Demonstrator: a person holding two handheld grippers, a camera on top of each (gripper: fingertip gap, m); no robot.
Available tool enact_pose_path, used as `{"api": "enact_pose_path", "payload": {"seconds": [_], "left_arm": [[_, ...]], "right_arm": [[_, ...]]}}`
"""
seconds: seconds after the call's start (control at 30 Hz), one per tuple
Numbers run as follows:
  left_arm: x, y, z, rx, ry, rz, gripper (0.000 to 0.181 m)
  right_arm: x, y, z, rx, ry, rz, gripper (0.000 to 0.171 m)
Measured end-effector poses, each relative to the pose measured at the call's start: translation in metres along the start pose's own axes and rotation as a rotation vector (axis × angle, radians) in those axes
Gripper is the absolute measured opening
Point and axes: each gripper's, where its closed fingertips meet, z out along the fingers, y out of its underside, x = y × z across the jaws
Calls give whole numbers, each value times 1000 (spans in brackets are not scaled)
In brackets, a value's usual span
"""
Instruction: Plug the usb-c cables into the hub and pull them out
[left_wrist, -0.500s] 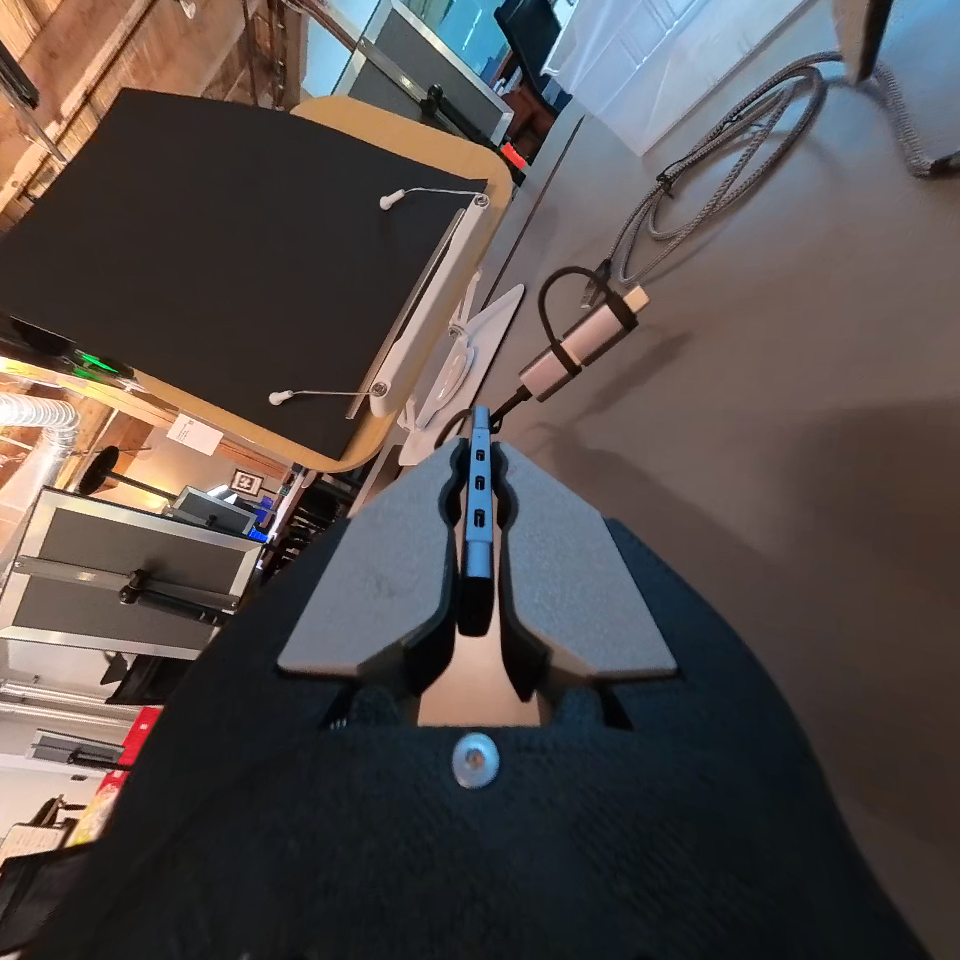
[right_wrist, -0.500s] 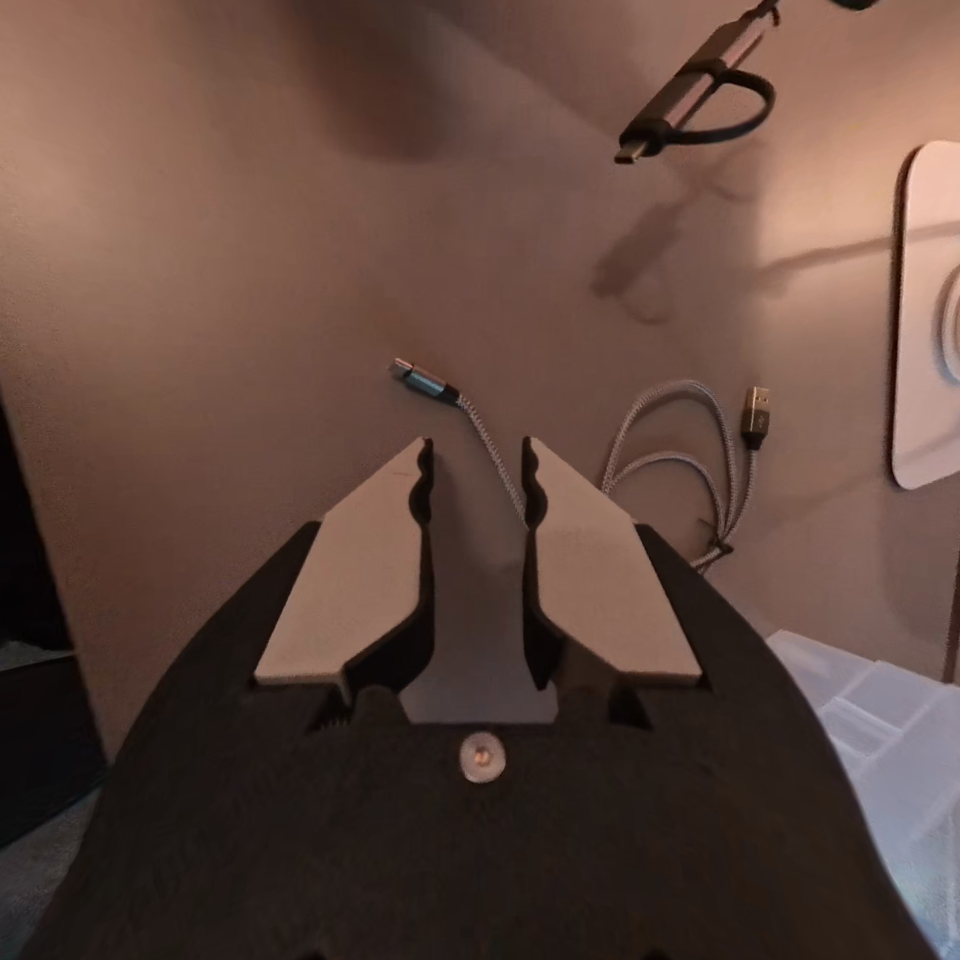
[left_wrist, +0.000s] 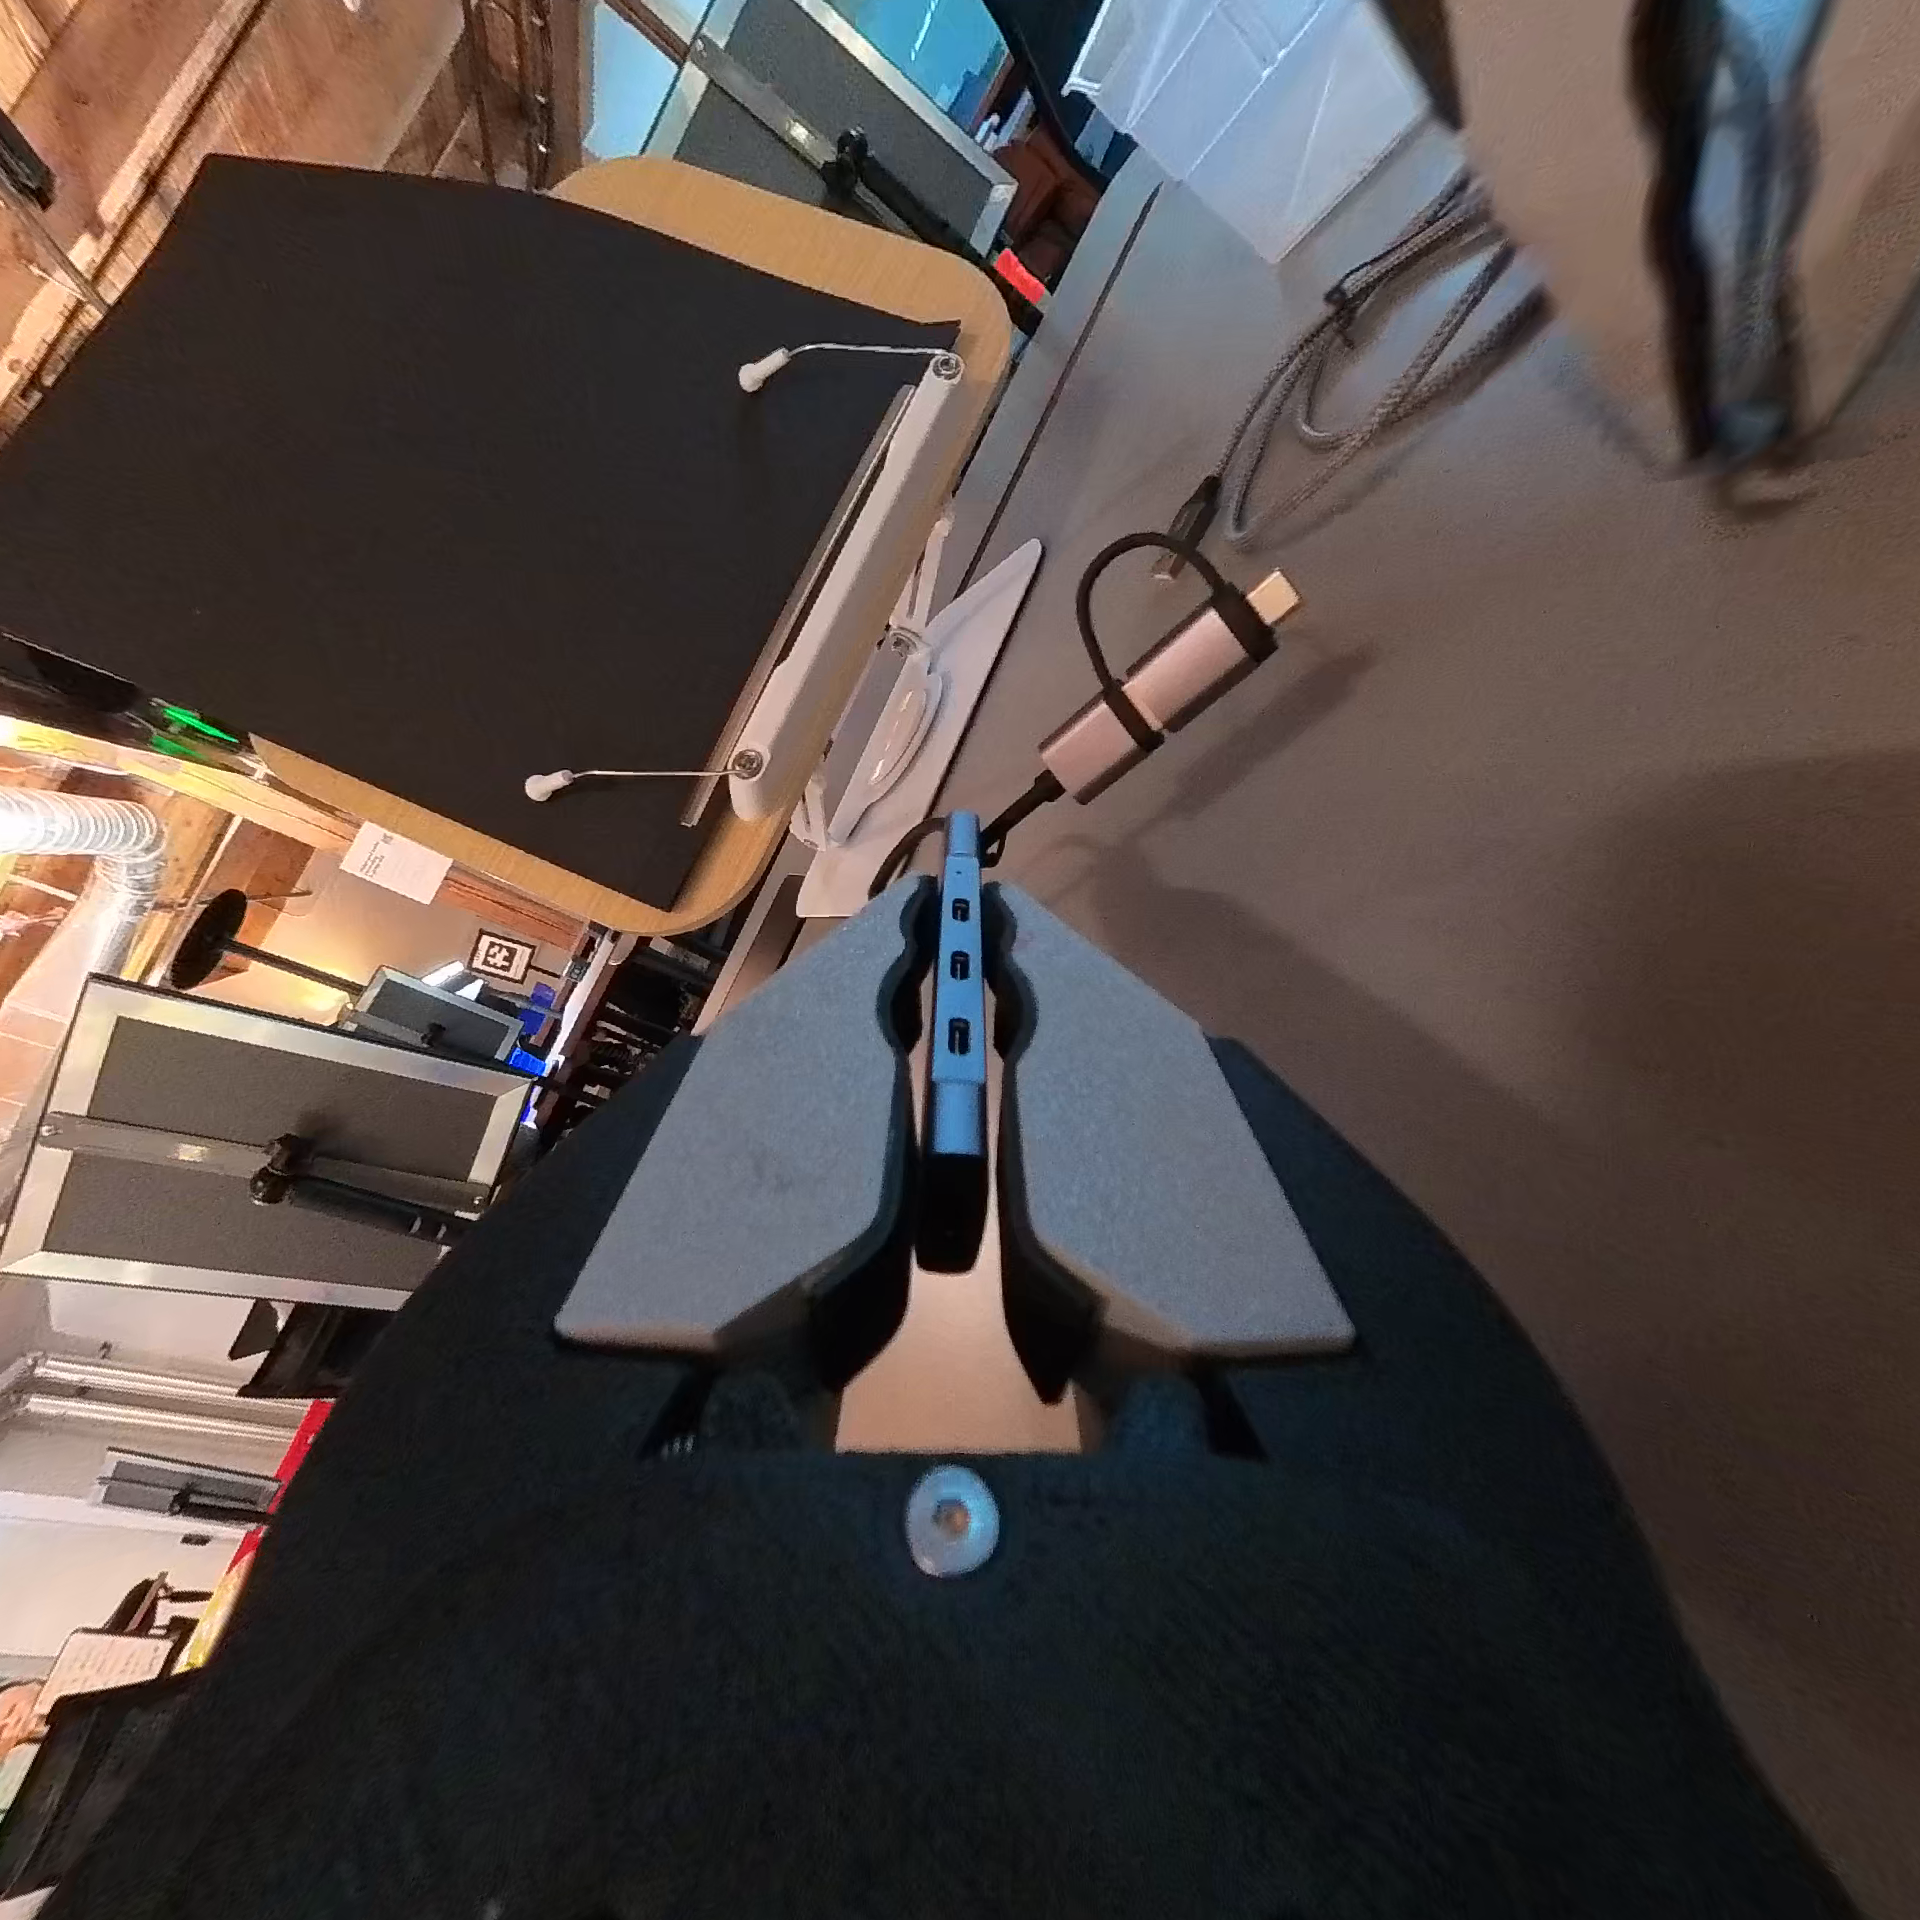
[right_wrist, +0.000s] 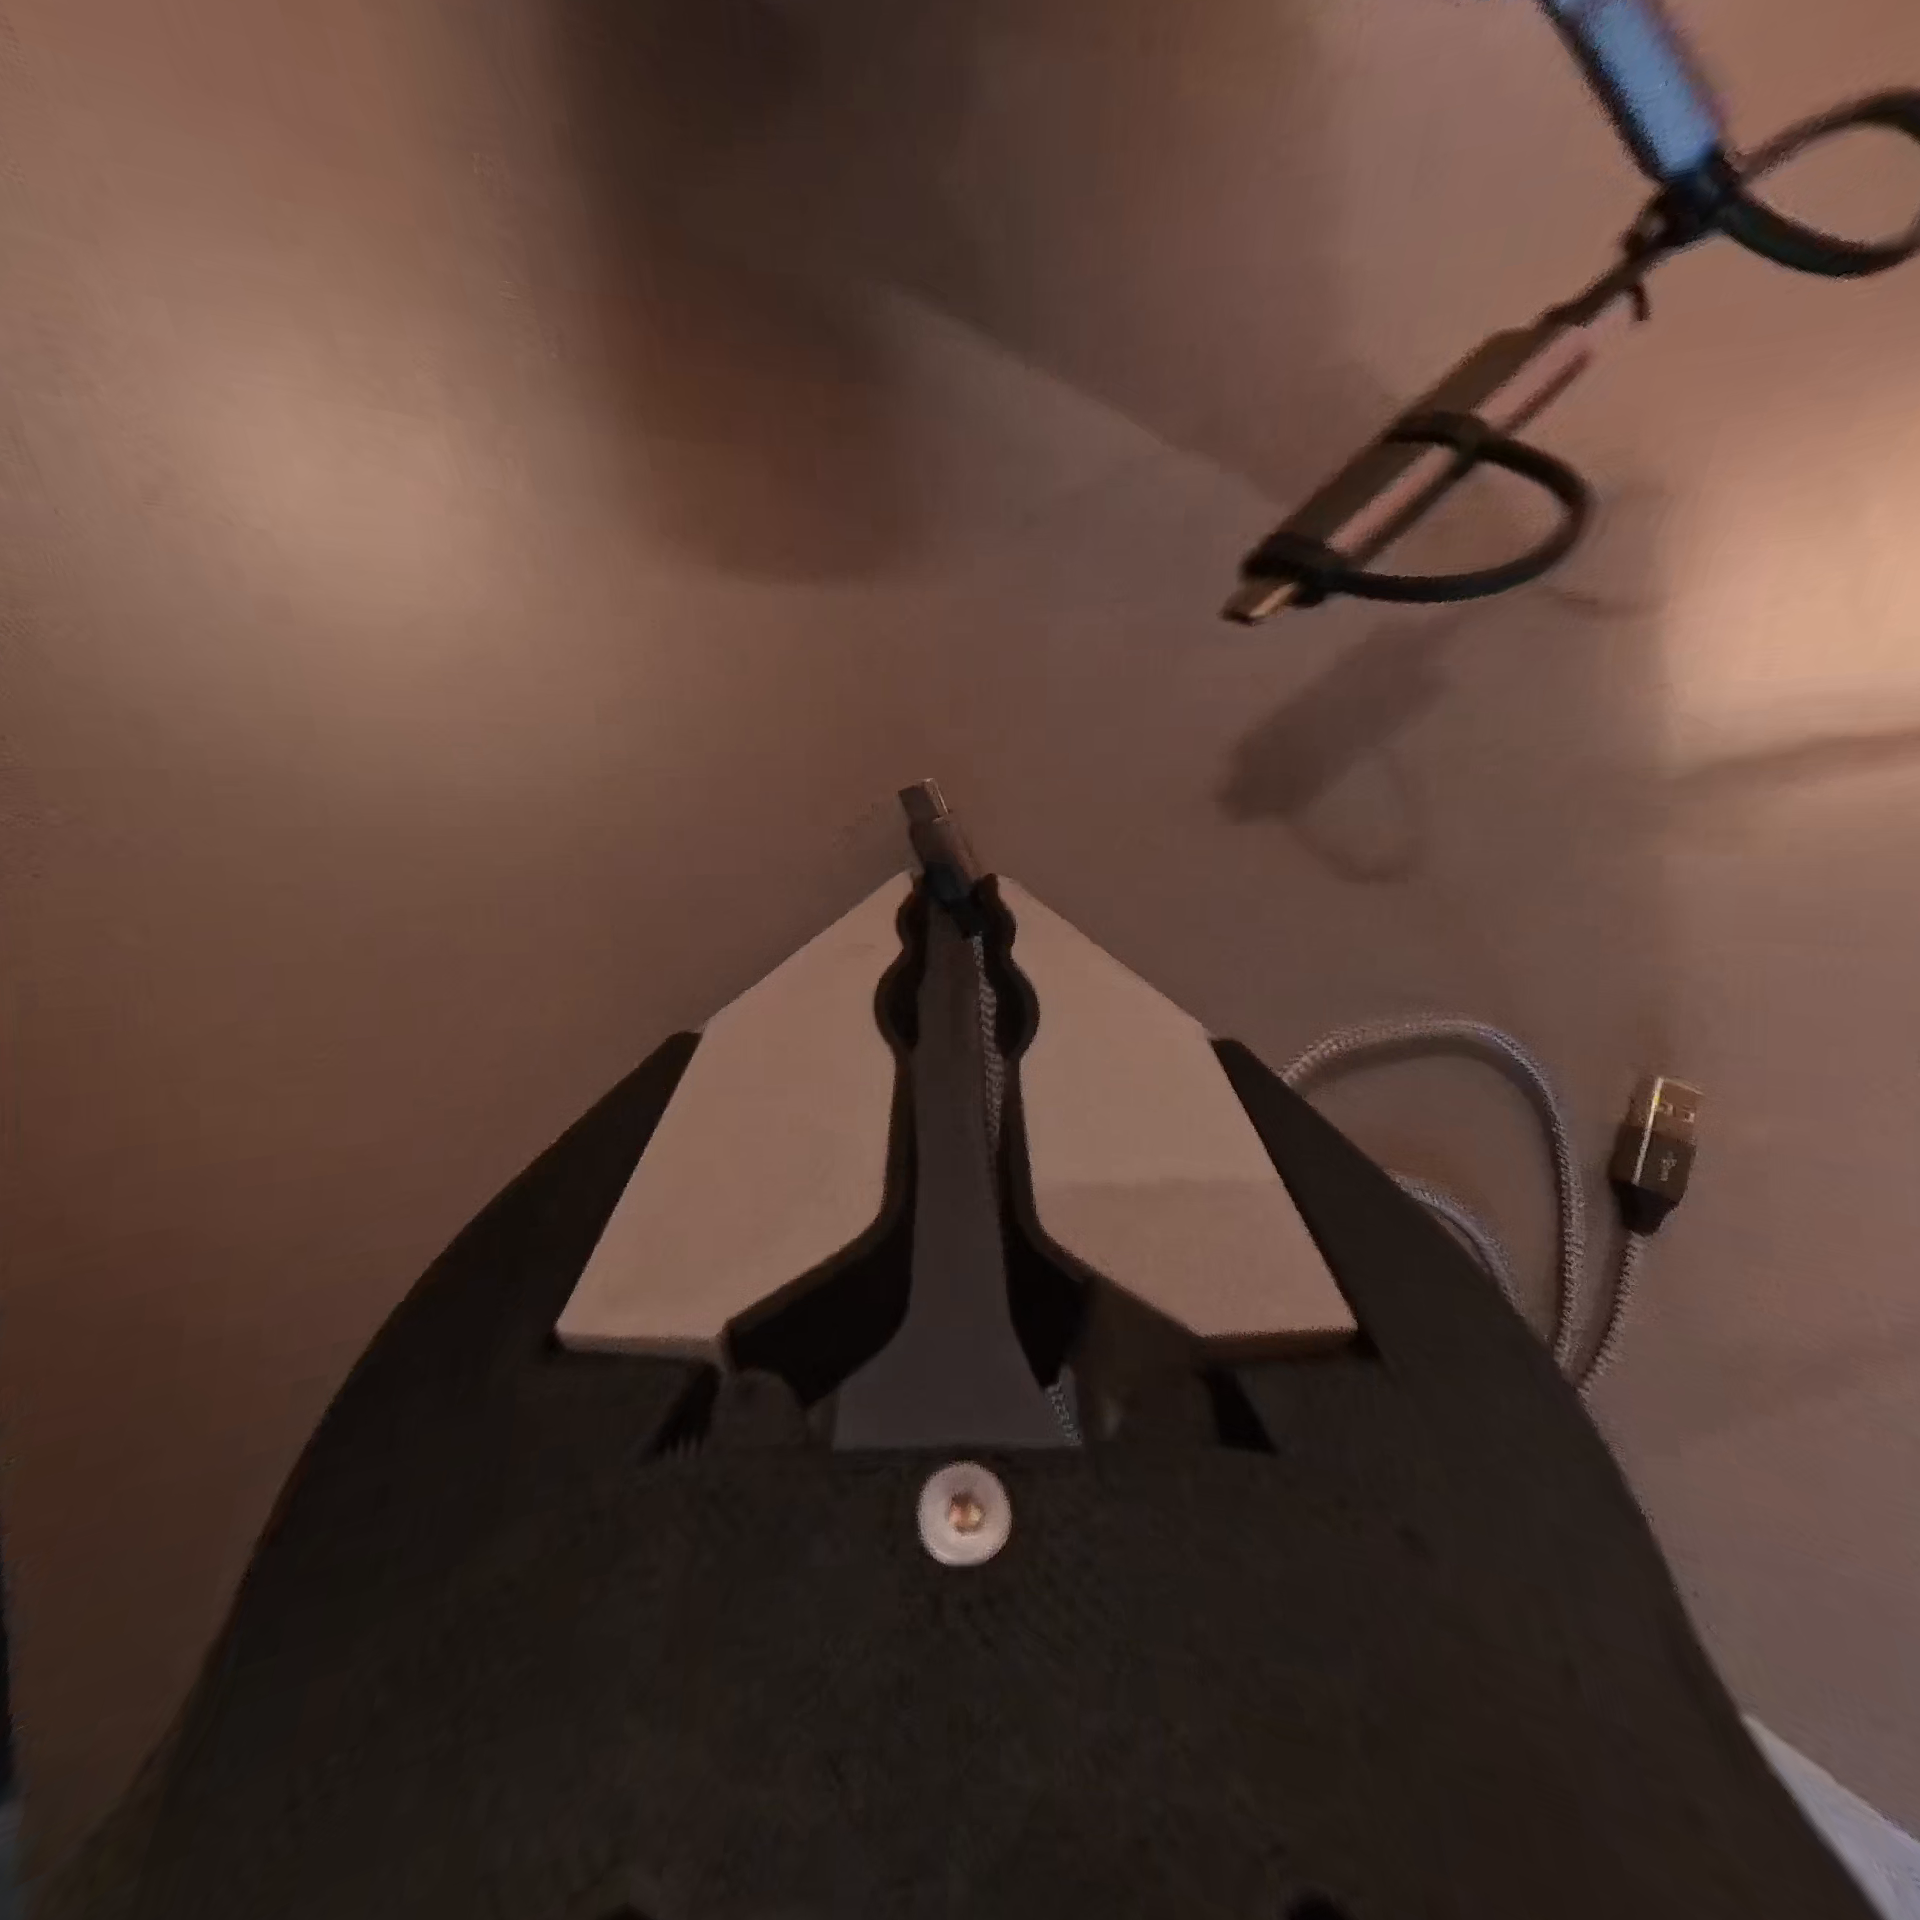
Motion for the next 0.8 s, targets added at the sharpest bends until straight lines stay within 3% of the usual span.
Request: {"api": "enact_pose_path", "payload": {"seconds": [0.2,0.3,0.5,0.63,0.8], "left_arm": [[-4,3,-1,-8,-25,26,6],[-4,10,3,-58,-47,111,6],[-1,12,7,-89,-55,168,5],[-4,12,5,-79,-58,128,5],[-4,12,4,-77,-58,116,6]], "right_arm": [[10,-28,15,90,-145,373,6],[22,-34,20,162,-115,514,6],[30,-31,19,132,92,313,7],[30,-20,14,58,160,241,14],[30,-26,-3,123,201,194,20]]}}
